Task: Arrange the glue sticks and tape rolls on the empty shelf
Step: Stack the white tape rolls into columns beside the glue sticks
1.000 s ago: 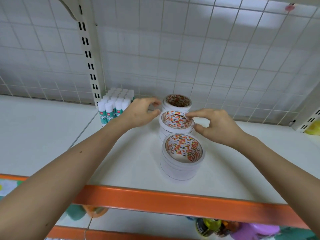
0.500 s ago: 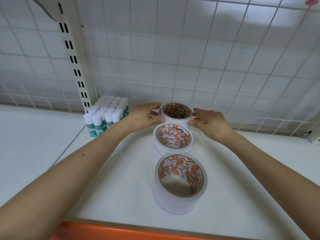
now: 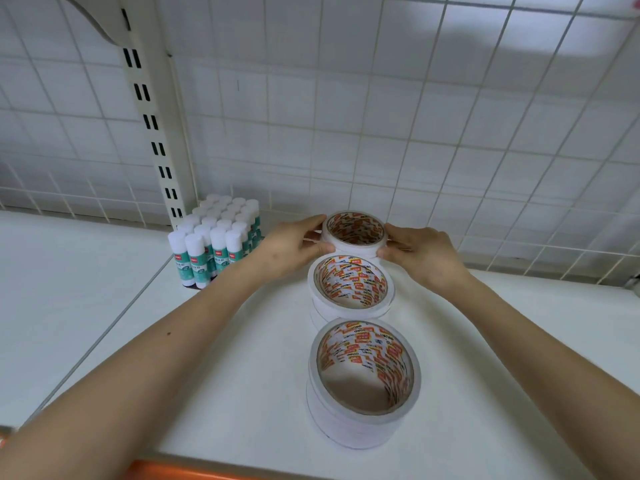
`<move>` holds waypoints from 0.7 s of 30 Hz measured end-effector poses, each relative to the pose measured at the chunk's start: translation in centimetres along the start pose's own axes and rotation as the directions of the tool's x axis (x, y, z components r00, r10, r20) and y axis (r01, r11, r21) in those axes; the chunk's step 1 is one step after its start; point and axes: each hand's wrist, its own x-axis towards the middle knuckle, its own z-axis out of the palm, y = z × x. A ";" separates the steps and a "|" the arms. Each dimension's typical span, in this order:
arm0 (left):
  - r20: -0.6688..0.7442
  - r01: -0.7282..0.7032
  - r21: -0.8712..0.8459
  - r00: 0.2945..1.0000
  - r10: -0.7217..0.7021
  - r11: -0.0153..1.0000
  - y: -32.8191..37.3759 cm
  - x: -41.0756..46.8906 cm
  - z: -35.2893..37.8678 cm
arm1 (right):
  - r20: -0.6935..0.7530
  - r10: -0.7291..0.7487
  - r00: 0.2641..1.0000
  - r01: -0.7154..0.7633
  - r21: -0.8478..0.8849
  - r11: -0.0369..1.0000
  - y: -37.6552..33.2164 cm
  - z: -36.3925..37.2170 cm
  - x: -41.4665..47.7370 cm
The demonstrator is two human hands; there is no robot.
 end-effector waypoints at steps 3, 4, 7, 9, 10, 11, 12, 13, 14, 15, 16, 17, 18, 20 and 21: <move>-0.061 -0.004 -0.061 0.998 0.001 0.998 -0.3 -0.3 0.6 | -0.064 0.042 0.997 -0.033 0.142 0.989 -0.4 0.3 -0.6; -0.079 -0.002 -0.075 0.997 -0.004 0.997 -0.4 -0.4 0.8 | -0.076 0.053 0.996 -0.039 0.177 0.983 -0.5 0.5 -0.7; -0.090 0.003 -0.070 0.996 -0.009 0.998 -0.6 -0.5 1.1 | -0.109 0.057 0.992 -0.033 0.214 0.976 -0.4 0.9 -1.0; -0.085 0.012 -0.071 0.996 -0.018 0.997 -0.7 -0.6 1.2 | -0.122 0.061 0.991 -0.030 0.245 0.969 -0.4 1.1 -1.1; -0.084 0.013 -0.070 0.996 -0.019 0.997 -0.7 -0.5 1.2 | -0.121 0.061 0.991 -0.028 0.254 0.967 -0.3 1.1 -1.1; -0.084 0.011 -0.067 0.996 -0.017 0.998 -0.6 -0.6 1.1 | -0.114 0.055 0.992 -0.024 0.250 0.968 -0.2 1.1 -1.1; -0.085 0.010 -0.066 0.996 -0.015 0.998 -0.7 -0.6 1.1 | -0.105 0.046 0.993 -0.019 0.241 0.970 -0.2 1.1 -1.0; -0.086 0.007 -0.065 0.996 -0.013 0.998 -0.7 -0.5 1.1 | -0.099 0.040 0.994 -0.015 0.240 0.971 -0.1 1.0 -1.0; -0.088 0.005 -0.059 0.996 -0.011 0.998 -0.8 -0.4 1.1 | -0.095 0.038 0.995 -0.013 0.249 0.968 -0.1 0.9 -0.9; -0.091 0.004 -0.051 0.996 -0.009 0.999 -0.8 -0.4 1.1 | -0.092 0.039 0.995 -0.014 0.261 0.965 -0.1 0.8 -0.9; -0.094 0.002 -0.046 0.996 -0.006 0.999 -0.8 -0.3 1.1 | -0.088 0.042 0.995 -0.016 0.270 0.963 0.0 0.7 -0.9; -0.095 -0.004 -0.043 0.996 -0.001 0.999 -0.8 -0.3 1.0 | -0.083 0.047 0.995 -0.022 0.279 0.960 0.0 0.7 -0.8; -0.092 -0.010 -0.045 0.996 0.005 0.999 -0.9 -0.3 1.0 | -0.079 0.057 0.995 -0.031 0.297 0.954 0.1 0.7 -0.7; -0.085 -0.015 -0.049 0.996 0.011 0.999 -0.9 -0.2 0.9 | -0.062 0.078 0.995 -0.053 0.339 0.939 0.4 0.7 -0.6; -0.082 -0.017 -0.046 0.997 0.013 0.999 -0.9 -0.2 0.9 | -0.053 0.080 0.995 -0.056 0.353 0.934 0.5 0.7 -0.5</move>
